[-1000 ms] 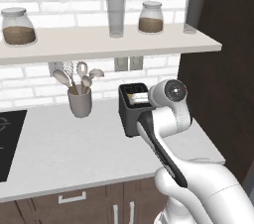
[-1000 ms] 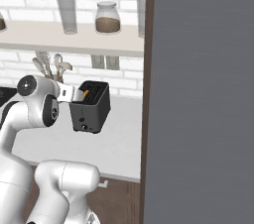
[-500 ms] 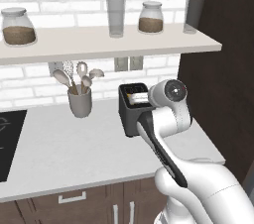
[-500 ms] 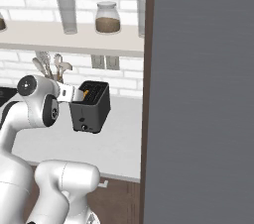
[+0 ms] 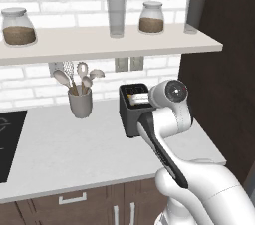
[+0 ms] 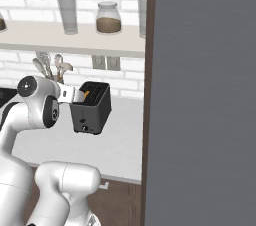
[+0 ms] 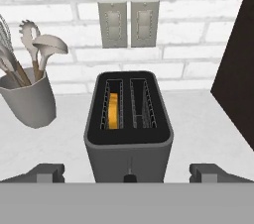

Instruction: Start the toaster. Once the lever pops up, take the bread to the plate on the dining counter.

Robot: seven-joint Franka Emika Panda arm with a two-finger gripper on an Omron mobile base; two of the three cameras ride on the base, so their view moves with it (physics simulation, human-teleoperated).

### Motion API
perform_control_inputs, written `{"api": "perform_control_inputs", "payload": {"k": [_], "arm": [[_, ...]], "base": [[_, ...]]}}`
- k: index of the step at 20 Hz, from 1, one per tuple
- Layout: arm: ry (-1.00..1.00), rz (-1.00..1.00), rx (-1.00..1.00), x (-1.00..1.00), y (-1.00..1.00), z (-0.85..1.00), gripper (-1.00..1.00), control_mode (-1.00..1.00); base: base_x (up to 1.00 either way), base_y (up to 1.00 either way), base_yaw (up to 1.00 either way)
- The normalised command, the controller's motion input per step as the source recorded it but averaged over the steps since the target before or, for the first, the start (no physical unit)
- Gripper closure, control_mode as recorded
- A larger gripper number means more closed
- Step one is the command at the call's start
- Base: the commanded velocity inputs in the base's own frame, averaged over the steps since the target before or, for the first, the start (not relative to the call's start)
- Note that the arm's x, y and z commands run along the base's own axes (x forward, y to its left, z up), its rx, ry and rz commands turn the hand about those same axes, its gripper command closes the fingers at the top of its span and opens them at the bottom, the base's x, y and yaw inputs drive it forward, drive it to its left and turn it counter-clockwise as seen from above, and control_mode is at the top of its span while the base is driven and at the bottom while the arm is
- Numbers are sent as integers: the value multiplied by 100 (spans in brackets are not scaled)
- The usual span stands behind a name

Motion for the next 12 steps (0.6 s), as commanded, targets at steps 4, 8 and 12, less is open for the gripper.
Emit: {"api": "perform_control_inputs", "payload": {"k": [4,8,12], "arm": [[0,0,0,0,0,0,-100,-100],[0,0,0,0,0,0,-100,-100],[0,0,0,0,0,0,-100,-100]], "base": [[0,0,0],[0,0,0],[0,0,0]]}}
